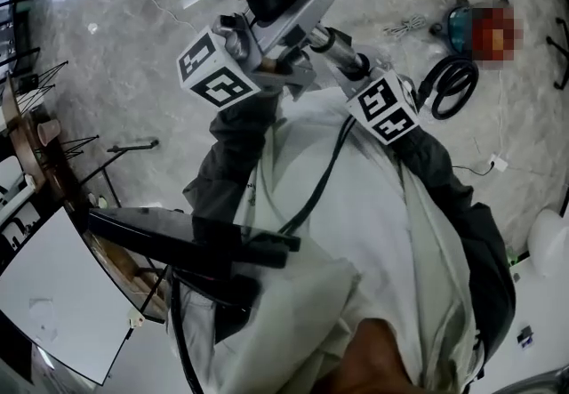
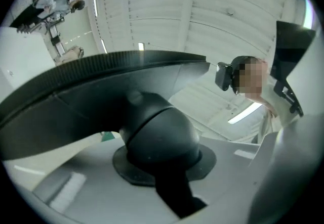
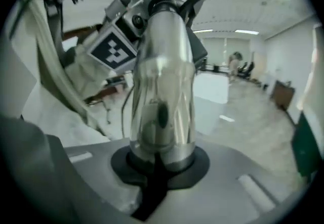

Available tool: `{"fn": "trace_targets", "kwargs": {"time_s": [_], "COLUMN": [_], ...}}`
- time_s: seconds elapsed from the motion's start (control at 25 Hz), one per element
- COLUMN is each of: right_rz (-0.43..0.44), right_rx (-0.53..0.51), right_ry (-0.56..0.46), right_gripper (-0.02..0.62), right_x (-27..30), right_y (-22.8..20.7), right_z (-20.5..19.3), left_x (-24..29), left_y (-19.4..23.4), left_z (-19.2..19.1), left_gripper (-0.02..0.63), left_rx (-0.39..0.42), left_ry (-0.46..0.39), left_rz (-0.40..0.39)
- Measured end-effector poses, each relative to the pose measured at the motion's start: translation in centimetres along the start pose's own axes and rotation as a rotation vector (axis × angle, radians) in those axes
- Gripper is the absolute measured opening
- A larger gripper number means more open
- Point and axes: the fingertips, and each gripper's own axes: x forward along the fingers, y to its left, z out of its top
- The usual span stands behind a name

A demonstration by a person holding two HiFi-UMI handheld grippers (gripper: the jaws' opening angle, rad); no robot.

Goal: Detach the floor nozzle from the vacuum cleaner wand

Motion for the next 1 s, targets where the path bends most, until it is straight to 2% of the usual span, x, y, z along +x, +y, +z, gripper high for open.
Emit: {"fn": "trace_targets", "kwargs": {"time_s": [0.04, 0.08, 0.12, 0.2, 0.28, 0.36, 0.4, 0.44, 0.56, 0.6, 0.68, 0.8, 0.88, 0.96, 1.0], "right_rz": [-0.108, -0.17, -0.194, -0.156, 0.01, 0.26, 0.377, 0.48, 0.742, 0.82, 0.958, 1.113, 1.104, 0.973, 0.886], "right_rx": [-0.006, -0.015, -0.023, -0.028, -0.031, -0.052, -0.056, -0.038, 0.099, 0.128, 0.147, 0.142, 0.108, 0.063, 0.046], "right_ry": [0.012, 0.019, 0.021, 0.002, -0.038, -0.113, -0.168, -0.224, -0.372, -0.404, -0.429, -0.376, -0.364, -0.383, -0.385], "right_gripper": [0.037, 0.037, 0.037, 0.038, 0.044, 0.044, 0.052, 0.057, 0.179, 0.184, 0.184, 0.19, 0.19, 0.172, 0.167], "right_x": [0.1, 0.2, 0.3, 0.6, 0.7, 0.1, -0.5, -1.2, -3.9, -4.8, -6.1, -6.6, -6.0, -5.0, -4.4], "right_y": [-0.8, -1.2, -1.4, -1.0, 0.2, 2.0, 2.7, 3.1, 3.3, 3.3, 3.3, 3.7, 4.1, 4.4, 4.5], "right_z": [-0.1, 0.0, 0.1, 0.4, 0.6, 1.3, 1.9, 2.6, 6.3, 7.6, 9.6, 10.6, 10.6, 10.5, 10.5], "left_x": [-0.1, -0.3, -0.4, -0.6, -0.4, 0.1, 0.3, 0.4, 0.4, 0.4, 0.4, 0.3, -0.3, -0.9, -1.1], "left_y": [0.5, 0.9, 1.2, 1.1, -0.2, -2.6, -3.6, -4.3, -4.8, -5.0, -5.5, -6.0, -5.9, -5.2, -4.7], "left_z": [0.1, 0.2, 0.4, 0.5, 0.5, 0.5, 0.3, 0.1, -0.9, -1.3, -1.7, -1.7, -1.8, -2.1, -2.3], "left_gripper": [0.08, 0.08, 0.079, 0.078, 0.078, 0.08, 0.08, 0.081, 0.087, 0.087, 0.089, 0.095, 0.098, 0.089, 0.087], "left_rx": [-0.002, 0.0, 0.004, 0.013, 0.035, 0.086, 0.113, 0.133, 0.136, 0.131, 0.13, 0.102, 0.077, 0.092, 0.104], "left_ry": [0.001, 0.003, 0.005, 0.013, 0.024, 0.04, 0.053, 0.066, 0.099, 0.105, 0.111, 0.114, 0.109, 0.123, 0.139], "left_rz": [0.051, 0.096, 0.127, 0.115, 0.0, -0.137, -0.18, -0.202, -0.22, -0.232, -0.266, -0.326, -0.345, -0.303, -0.257]}}
